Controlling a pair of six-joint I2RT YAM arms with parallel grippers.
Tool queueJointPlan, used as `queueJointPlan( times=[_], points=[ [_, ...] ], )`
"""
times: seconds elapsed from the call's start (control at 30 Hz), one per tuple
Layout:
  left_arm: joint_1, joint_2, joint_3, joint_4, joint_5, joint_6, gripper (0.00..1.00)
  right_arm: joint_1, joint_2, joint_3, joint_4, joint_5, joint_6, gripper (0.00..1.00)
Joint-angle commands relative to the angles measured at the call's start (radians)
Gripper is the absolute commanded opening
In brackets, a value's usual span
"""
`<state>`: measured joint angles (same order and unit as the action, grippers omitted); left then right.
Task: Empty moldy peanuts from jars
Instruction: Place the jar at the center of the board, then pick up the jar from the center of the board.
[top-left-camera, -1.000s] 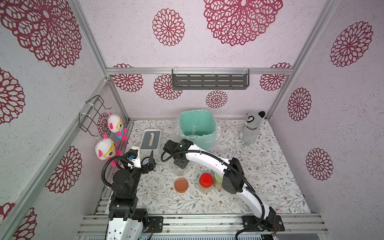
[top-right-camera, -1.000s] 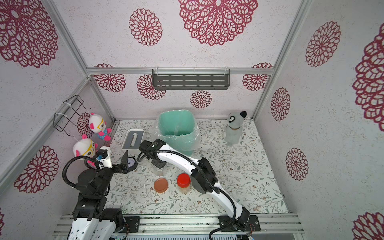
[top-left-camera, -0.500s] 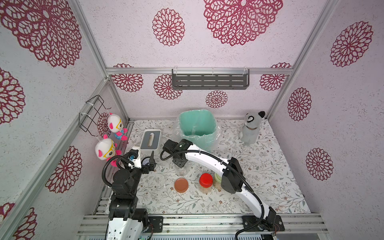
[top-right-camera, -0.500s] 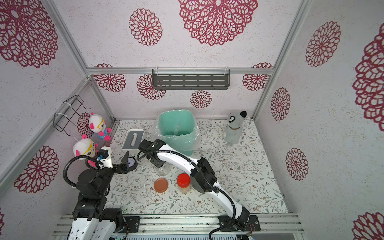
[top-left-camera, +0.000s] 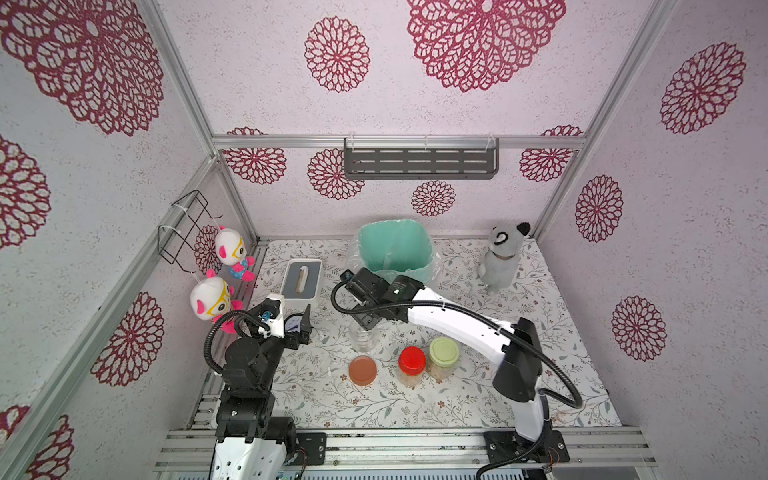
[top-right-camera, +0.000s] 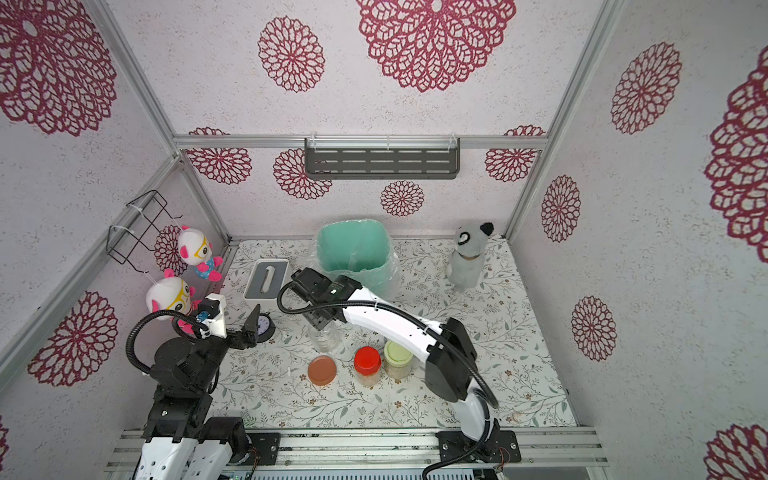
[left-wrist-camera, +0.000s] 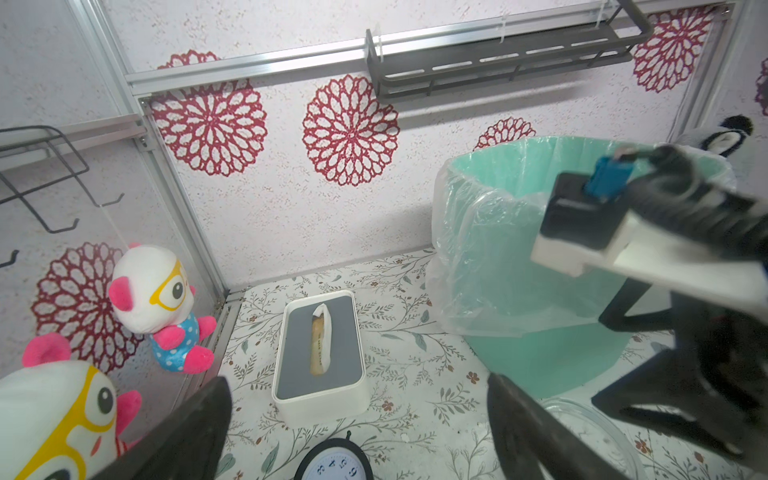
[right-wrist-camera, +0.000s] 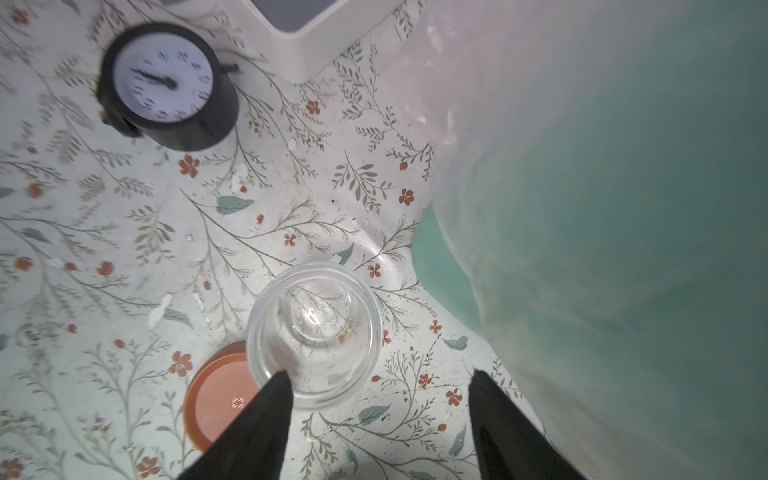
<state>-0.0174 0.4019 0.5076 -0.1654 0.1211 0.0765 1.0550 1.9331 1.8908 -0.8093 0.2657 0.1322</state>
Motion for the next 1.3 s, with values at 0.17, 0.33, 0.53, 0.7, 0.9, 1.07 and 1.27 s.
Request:
queueJointPlan(
  times=[0.17,0.33,0.53,0.7,0.9,1.07,1.27],
  points=[
    [0.01,-0.009,0.058,-0.067,0.183,0.05,0.97,0.006,-0.271,-0.278,0.124,-0.087,-0.012,0.97],
    [0.008,0.0,0.051,-0.07,0.271,0.063,0.97,0.007,-0.399,-0.401,0.038,-0.1,-0.008,0.99],
    [0.008,0.006,0.028,-0.072,0.319,0.07,0.97,0.007,-0.467,-0.477,-0.074,-0.132,0.012,0.99],
    [0.007,0.006,0.011,-0.072,0.326,0.069,0.97,0.008,-0.462,-0.509,-0.144,-0.177,0.026,0.99],
    [0.007,0.021,-0.007,-0.081,0.399,0.092,0.97,0.008,-0.458,-0.553,-0.132,-0.211,0.032,0.99],
    [0.005,0.071,0.004,-0.122,0.478,0.141,0.97,0.007,-0.423,-0.557,-0.108,-0.244,0.025,0.98],
    [0.005,0.1,0.009,-0.126,0.472,0.161,0.97,0.002,-0.367,-0.532,-0.13,-0.253,0.014,0.93]
  ],
)
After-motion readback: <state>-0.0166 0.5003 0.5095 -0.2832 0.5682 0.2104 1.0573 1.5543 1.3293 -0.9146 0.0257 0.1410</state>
